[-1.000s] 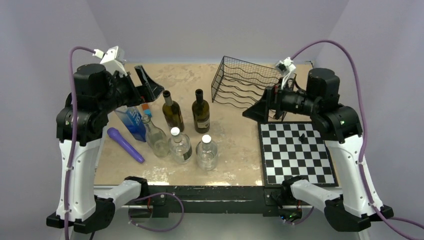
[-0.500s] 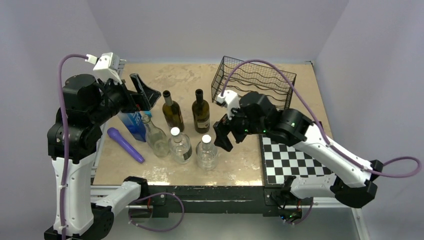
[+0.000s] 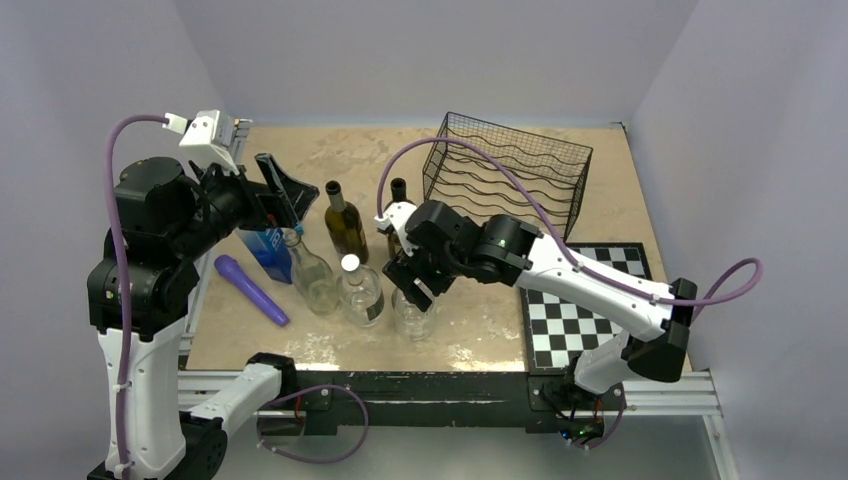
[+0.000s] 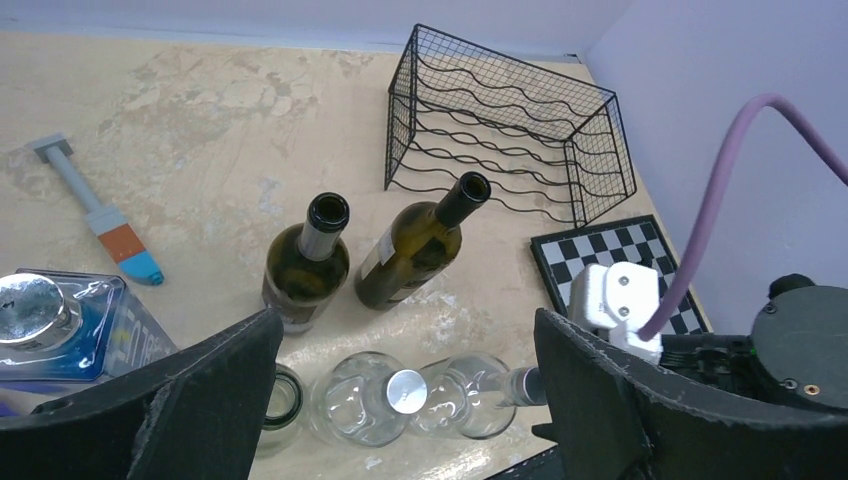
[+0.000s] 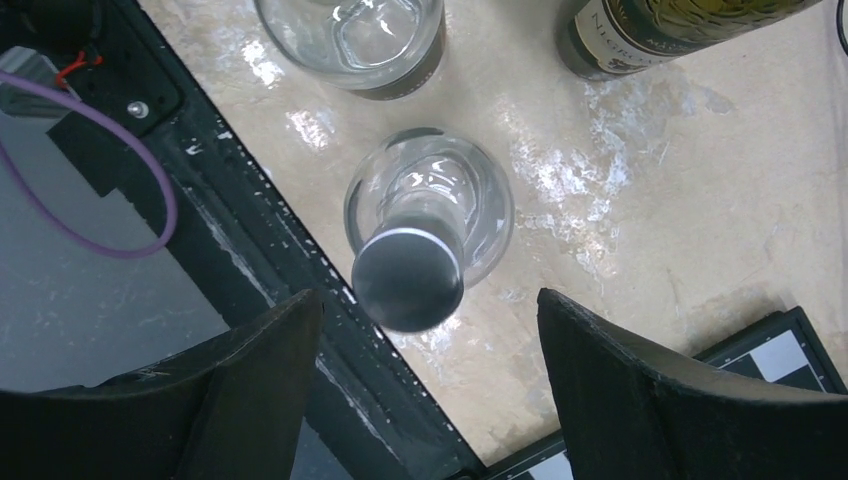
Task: Put the wine bottle on the wine rack
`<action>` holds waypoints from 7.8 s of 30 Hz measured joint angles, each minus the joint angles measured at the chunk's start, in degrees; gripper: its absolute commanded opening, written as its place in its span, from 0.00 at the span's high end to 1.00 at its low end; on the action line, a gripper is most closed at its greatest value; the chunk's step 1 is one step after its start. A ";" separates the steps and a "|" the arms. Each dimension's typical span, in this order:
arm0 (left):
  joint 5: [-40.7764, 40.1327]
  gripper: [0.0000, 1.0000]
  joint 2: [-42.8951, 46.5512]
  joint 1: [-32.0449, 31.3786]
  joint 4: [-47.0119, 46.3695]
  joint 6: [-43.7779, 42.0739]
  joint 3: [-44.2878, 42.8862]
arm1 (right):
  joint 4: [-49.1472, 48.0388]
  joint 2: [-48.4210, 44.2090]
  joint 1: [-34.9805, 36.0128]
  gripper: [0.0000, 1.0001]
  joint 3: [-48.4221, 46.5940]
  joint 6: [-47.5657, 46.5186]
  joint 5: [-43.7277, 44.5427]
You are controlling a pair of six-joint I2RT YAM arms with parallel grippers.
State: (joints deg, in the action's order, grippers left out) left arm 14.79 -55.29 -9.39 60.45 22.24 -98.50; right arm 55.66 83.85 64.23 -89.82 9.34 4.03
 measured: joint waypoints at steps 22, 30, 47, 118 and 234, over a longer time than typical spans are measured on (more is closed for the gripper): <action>21.59 0.01 1.55 -1.20 -6.67 0.66 -0.61 | -2.27 8.24 2.51 0.77 -0.50 0.52 5.38; 27.28 0.01 3.67 -2.78 -7.15 -2.01 2.54 | -7.76 4.22 1.20 1.00 5.20 2.86 6.23; 29.68 0.01 1.40 -14.16 -15.67 0.22 16.85 | -25.70 -18.05 -27.71 1.00 32.68 12.66 -19.39; -29.00 0.57 -32.63 -56.89 -35.43 3.80 35.21 | -18.29 -48.37 -46.45 1.00 61.77 21.20 -36.94; -46.95 0.44 1.36 -56.72 -33.44 -1.57 27.87 | -6.95 -31.98 -12.61 1.00 28.17 17.31 31.06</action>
State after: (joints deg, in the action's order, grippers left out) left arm -32.16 -53.93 -66.11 27.00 20.67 -70.63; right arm 48.71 51.88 51.62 -61.65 26.65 35.09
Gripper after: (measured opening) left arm 0.534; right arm 0.392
